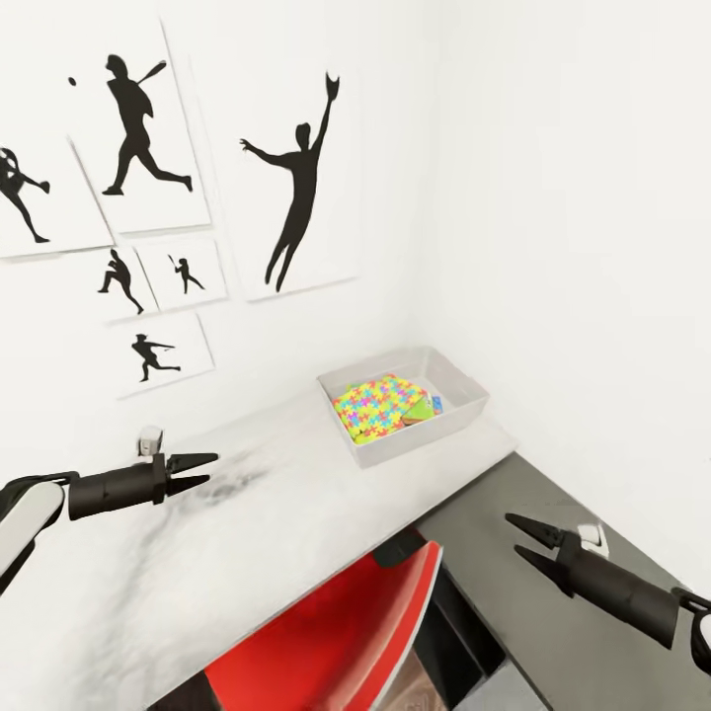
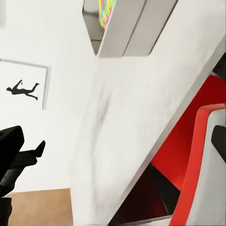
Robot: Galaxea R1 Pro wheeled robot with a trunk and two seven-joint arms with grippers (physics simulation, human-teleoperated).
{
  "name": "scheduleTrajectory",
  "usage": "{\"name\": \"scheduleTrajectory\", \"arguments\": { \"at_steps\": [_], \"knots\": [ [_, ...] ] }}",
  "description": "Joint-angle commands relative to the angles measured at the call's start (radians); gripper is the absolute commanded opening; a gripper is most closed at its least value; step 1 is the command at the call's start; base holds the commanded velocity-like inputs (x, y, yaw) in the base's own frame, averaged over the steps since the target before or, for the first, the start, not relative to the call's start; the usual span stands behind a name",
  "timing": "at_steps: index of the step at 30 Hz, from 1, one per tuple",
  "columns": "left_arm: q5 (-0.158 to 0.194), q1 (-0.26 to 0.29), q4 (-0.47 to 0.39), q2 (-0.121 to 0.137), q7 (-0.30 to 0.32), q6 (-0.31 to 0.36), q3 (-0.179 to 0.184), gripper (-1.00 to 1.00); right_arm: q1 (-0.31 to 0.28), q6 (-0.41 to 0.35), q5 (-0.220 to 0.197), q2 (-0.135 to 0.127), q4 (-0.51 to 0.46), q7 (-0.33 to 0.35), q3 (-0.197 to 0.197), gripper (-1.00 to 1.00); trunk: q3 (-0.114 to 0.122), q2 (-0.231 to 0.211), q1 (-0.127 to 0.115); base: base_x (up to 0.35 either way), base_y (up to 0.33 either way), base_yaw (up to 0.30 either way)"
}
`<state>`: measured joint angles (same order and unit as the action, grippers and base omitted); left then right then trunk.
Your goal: Put all the toys in the child's room - the three board games (two on the bed and one on the table), the two jigsaw puzzles on the table, and the tennis ball on the table - inside the toy box on the table in the child's room.
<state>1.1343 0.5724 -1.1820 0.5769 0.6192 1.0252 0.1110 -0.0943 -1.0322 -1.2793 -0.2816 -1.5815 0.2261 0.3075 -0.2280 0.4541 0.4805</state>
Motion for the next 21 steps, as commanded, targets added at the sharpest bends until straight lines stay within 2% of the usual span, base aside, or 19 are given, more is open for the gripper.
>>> {"name": "scheduleTrajectory", "arguments": {
  "at_steps": [1,11,21],
  "knots": [
    [-0.002,0.001,0.001,0.002,0.005,0.002,0.001,1.0,-0.001,-0.004,0.011,0.001,0.0,0.01,0.001,1.0,0.0,0.002,0.0,-0.232,0.115,0.0],
    [-0.001,-0.001,0.001,0.02,0.006,0.003,0.002,1.0,-0.001,-0.003,0.012,0.006,0.0,0.01,0.001,1.0,0.016,0.002,0.0,-0.249,0.109,0.0],
    [-0.001,-0.006,0.001,0.024,0.006,0.002,0.002,1.0,-0.001,-0.003,0.012,0.006,0.001,0.01,0.002,1.0,0.032,0.002,0.0,-0.246,0.081,0.0]
  ]
}}
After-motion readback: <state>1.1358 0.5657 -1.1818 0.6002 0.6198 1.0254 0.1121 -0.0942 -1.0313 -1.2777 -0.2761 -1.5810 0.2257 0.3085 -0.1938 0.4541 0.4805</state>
